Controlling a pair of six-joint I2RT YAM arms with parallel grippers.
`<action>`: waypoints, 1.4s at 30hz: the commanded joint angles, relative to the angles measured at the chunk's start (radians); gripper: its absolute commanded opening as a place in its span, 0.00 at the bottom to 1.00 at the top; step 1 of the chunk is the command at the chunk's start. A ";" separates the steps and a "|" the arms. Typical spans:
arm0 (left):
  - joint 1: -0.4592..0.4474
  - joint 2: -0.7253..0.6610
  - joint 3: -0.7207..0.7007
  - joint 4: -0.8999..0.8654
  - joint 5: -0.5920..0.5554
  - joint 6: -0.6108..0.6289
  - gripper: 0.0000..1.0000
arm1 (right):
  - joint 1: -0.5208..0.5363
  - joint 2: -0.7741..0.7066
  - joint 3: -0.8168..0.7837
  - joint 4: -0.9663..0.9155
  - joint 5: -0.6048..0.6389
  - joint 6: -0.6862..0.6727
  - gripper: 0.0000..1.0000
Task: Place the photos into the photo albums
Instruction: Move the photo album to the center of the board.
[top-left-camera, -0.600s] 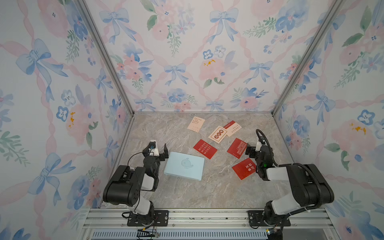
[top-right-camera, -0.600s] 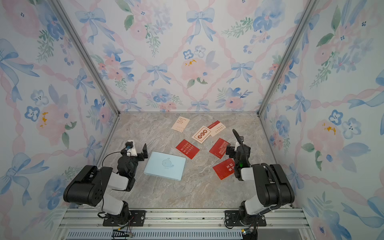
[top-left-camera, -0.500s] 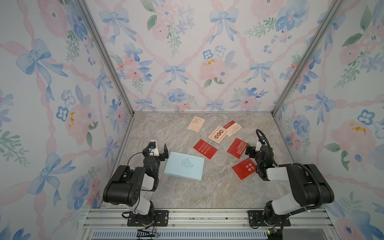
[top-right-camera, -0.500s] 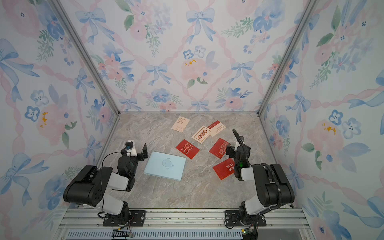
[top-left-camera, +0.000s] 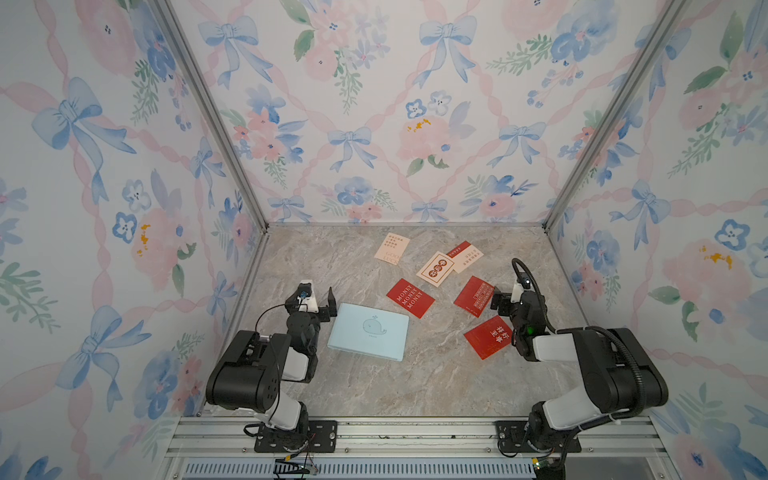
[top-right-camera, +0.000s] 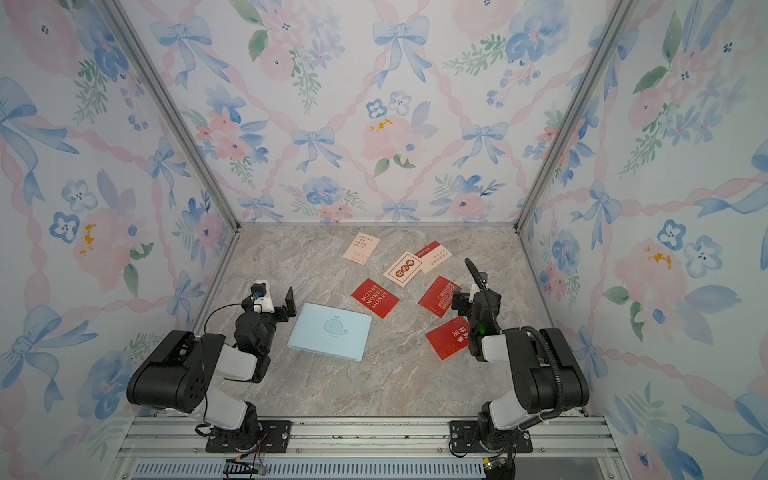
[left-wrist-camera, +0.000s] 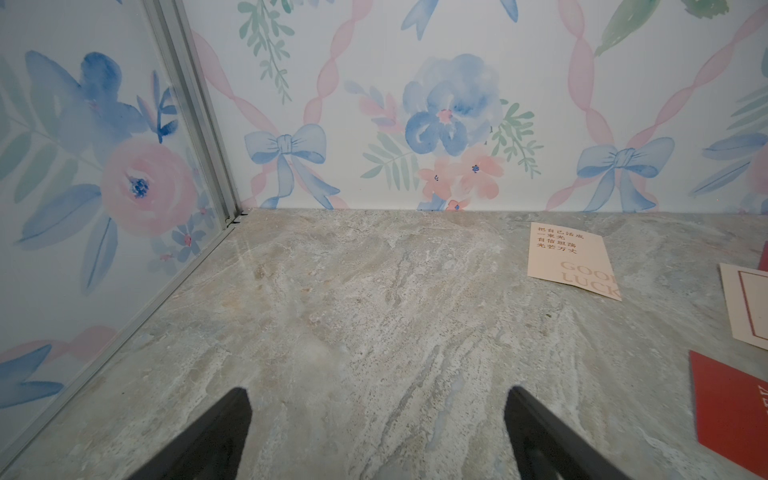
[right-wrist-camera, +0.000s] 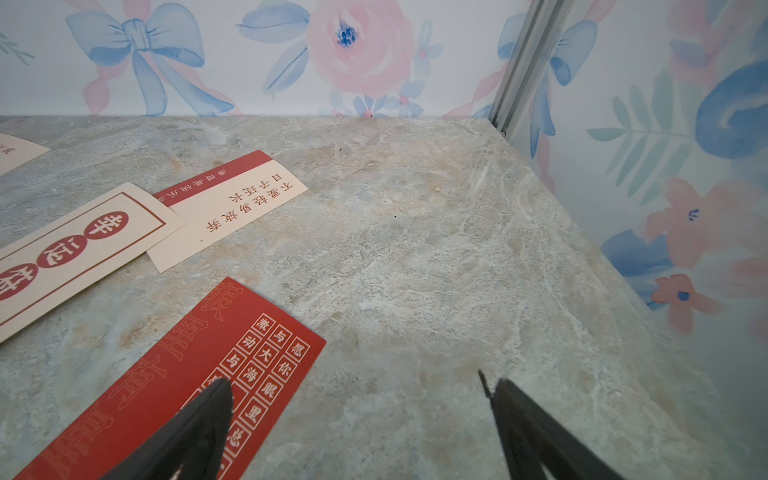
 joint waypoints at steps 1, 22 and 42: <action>-0.002 0.006 0.013 0.002 -0.006 0.012 0.98 | -0.004 0.003 0.015 0.020 -0.009 0.001 0.97; 0.007 -0.369 0.024 -0.353 -0.217 -0.184 0.98 | -0.051 -0.271 0.304 -0.666 -0.241 0.218 0.97; 0.016 -0.251 0.341 -1.120 0.306 -0.530 0.98 | 0.494 0.125 0.684 -1.047 -0.601 0.476 0.97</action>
